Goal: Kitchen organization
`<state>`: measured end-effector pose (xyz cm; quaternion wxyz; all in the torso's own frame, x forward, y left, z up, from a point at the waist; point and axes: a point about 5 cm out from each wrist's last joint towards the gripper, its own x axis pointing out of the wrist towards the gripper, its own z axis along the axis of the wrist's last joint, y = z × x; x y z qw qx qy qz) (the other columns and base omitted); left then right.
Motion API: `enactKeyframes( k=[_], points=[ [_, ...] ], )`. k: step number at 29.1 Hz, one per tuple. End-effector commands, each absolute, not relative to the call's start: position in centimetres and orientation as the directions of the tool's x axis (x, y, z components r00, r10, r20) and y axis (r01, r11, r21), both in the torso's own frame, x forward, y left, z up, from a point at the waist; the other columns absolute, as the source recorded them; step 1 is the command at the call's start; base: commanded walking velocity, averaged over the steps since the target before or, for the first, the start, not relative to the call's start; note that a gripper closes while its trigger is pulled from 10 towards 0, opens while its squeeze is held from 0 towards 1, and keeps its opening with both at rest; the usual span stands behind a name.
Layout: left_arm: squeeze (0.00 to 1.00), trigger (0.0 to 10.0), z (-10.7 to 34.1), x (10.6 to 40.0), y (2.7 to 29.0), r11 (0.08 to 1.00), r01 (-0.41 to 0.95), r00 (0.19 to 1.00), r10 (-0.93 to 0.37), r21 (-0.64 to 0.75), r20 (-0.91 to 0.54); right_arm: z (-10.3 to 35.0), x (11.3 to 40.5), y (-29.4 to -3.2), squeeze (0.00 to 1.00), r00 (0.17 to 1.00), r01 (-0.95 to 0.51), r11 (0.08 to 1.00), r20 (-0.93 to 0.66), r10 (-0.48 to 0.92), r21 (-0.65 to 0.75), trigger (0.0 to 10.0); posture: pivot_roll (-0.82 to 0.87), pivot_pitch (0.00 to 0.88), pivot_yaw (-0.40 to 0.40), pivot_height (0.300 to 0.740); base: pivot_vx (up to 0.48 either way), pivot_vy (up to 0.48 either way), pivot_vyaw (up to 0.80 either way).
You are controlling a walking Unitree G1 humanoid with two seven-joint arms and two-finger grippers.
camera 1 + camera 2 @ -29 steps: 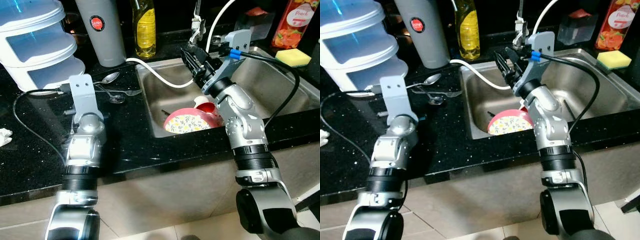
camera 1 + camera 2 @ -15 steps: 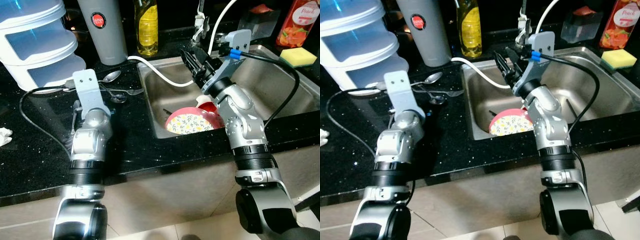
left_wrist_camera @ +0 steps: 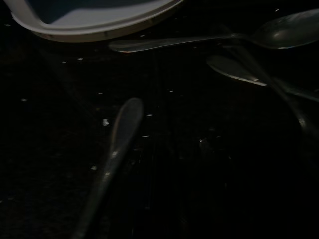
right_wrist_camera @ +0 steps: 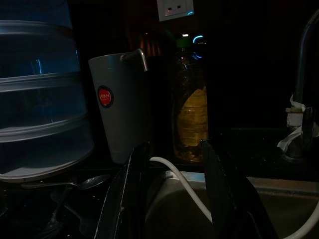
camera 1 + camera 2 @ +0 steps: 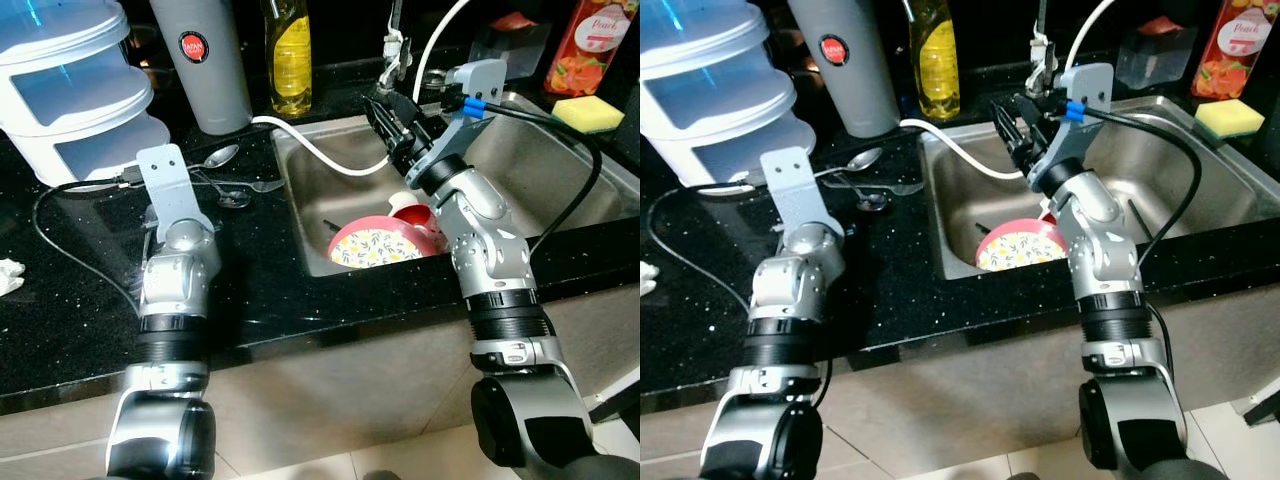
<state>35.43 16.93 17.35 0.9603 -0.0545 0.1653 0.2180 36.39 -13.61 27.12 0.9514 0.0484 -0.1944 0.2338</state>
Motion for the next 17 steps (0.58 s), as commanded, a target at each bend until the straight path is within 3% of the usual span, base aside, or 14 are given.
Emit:
enactKeyframes(
  k=[1, 3, 5, 7, 8, 11, 12, 13, 17],
  points=[
    [0.0, 10.0, 15.0, 34.8, 18.2, 0.879, -0.476, 0.789, 0.425, -0.005, -0.444, 27.2, 36.1, -13.1, 0.0, 0.805, -0.473, 0.881, 0.4, 0.438, -0.012, 10.0, -0.08, 0.0, 0.08, 0.74, 0.0, 0.0, 0.0],
    [0.0, 10.0, 14.4, 34.6, 18.3, 0.874, -0.485, 0.772, 0.407, -0.038, -0.488, 27.1, 36.1, -13.1, 0.0, 0.807, -0.472, 0.882, 0.399, 0.436, -0.009, 10.0, -0.07, 0.0, 0.082, 0.74, 0.0, 0.0, 0.0],
    [0.0, 7.9, 13.9, 34.3, 18.2, 0.867, -0.492, 0.757, 0.38, -0.081, -0.532, 27.0, 36.1, -13.1, 0.0, 0.808, -0.47, 0.882, 0.399, 0.434, -0.008, 10.0, -0.07, 0.0, 0.089, 0.74, 0.0, 0.0, 0.0],
    [0.0, 7.9, 13.6, 34.1, 18.1, 0.858, -0.499, 0.746, 0.356, -0.119, -0.562, 27.0, 36.1, -13.1, 0.0, 0.808, -0.47, 0.883, 0.4, 0.433, -0.007, 10.0, -0.07, 0.0, 0.089, 0.74, 0.0, 0.0, 0.0],
    [0.0, 4.8, 13.2, 34.0, 18.1, 0.85, -0.507, 0.738, 0.345, -0.14, -0.58, 27.0, 36.1, -13.1, 0.0, 0.808, -0.469, 0.883, 0.4, 0.432, -0.006, 10.0, -0.07, 0.0, 0.092, 0.74, 0.0, 0.0, 0.0],
    [0.0, 4.2, 12.7, 33.8, 17.9, 0.828, -0.525, 0.723, 0.311, -0.198, -0.617, 26.9, 36.0, -13.1, 0.0, 0.808, -0.469, 0.883, 0.4, 0.431, -0.004, 10.0, -0.07, 0.0, 0.094, 0.74, 0.0, 0.0, 0.0],
    [0.0, 1.8, 12.5, 33.7, 17.9, 0.822, -0.527, 0.72, 0.296, -0.216, -0.628, 26.9, 36.0, -13.0, 0.0, 0.809, -0.469, 0.883, 0.4, 0.431, -0.003, 10.0, -0.07, 0.0, 0.093, 0.74, 0.0, 0.0, 0.0],
    [0.0, 0.0, 12.4, 33.7, 17.8, 0.822, -0.521, 0.721, 0.281, -0.228, -0.633, 26.9, 36.0, -13.0, 0.0, 0.809, -0.469, 0.883, 0.4, 0.431, -0.003, 10.0, -0.07, 0.0, 0.094, 0.74, 0.0, 0.0, 0.0],
    [0.0, 0.0, 12.5, 33.7, 17.9, 0.837, -0.507, 0.726, 0.286, -0.207, -0.625, 26.8, 36.0, -13.0, 0.0, 0.81, -0.468, 0.884, 0.399, 0.43, -0.002, 10.0, -0.07, 0.0, 0.098, 0.74, 0.0, 0.0, 0.0]
  ],
)
